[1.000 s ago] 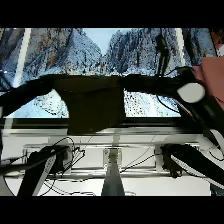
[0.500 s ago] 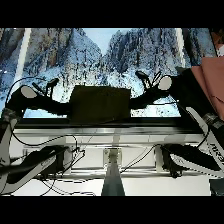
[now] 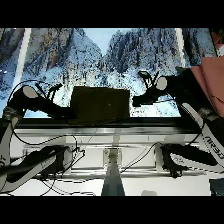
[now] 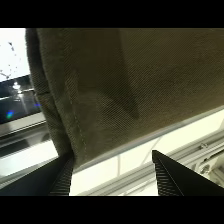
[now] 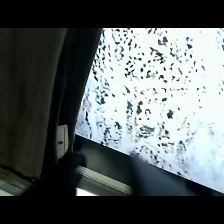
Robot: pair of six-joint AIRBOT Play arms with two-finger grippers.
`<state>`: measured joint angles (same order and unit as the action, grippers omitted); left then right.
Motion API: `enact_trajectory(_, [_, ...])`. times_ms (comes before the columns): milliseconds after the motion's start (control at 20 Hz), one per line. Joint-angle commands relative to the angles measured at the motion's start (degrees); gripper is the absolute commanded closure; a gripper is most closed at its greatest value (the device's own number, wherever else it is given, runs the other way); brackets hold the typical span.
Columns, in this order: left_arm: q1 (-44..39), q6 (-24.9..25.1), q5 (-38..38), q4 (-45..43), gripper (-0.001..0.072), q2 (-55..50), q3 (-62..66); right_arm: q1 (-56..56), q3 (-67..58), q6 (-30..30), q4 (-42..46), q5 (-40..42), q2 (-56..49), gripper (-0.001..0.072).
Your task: Fold the clothes and pants, and hang the long-sleeved shirts on hangers.
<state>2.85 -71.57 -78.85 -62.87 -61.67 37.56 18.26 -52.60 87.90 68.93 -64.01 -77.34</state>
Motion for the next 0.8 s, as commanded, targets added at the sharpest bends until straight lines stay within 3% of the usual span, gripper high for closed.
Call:
enact_trajectory(0, [0.0,0.0,0.2,1.3,0.015,0.0,0.0,-3.5,-3.1,1.6,-7.3,-3.6,-5.6,0.0618])
enact_trajectory(100, [0.0,0.0,0.2,1.6,0.015,0.0,0.0,-5.6,-6.8,1.6,-4.9,-4.0,-5.5,0.0618])
enact_trajectory(300, [0.0,0.0,0.2,1.6,0.015,0.0,0.0,-9.5,-16.6,-2.3,10.0,-4.5,-4.7,0.0611])
enact_trajectory(400, [0.0,0.0,0.2,1.6,0.015,0.0,0.0,-12.3,-18.5,-3.0,11.8,-4.6,-4.8,0.0329])
enact_trajectory(450, [0.0,0.0,0.2,1.6,0.015,0.0,0.0,-13.8,-18.3,-4.1,10.6,-5.6,-5.0,0.0415])
enact_trajectory(600, [0.0,-0.3,0.2,2.1,0.0151,0.0,0.0,-16.6,-13.4,-17.9,-4.2,-10.9,-5.0,0.0495])
enact_trajectory(700, [0.0,-0.5,0.2,2.1,0.015,0.0,0.0,-17.1,-6.8,-27.8,-22.9,-11.5,-5.0,0.0495])
enact_trajectory(750, [0.0,-1.0,0.2,2.1,0.0151,0.0,0.0,-16.9,-2.6,-30.6,-31.0,-10.1,-5.0,0.0451])
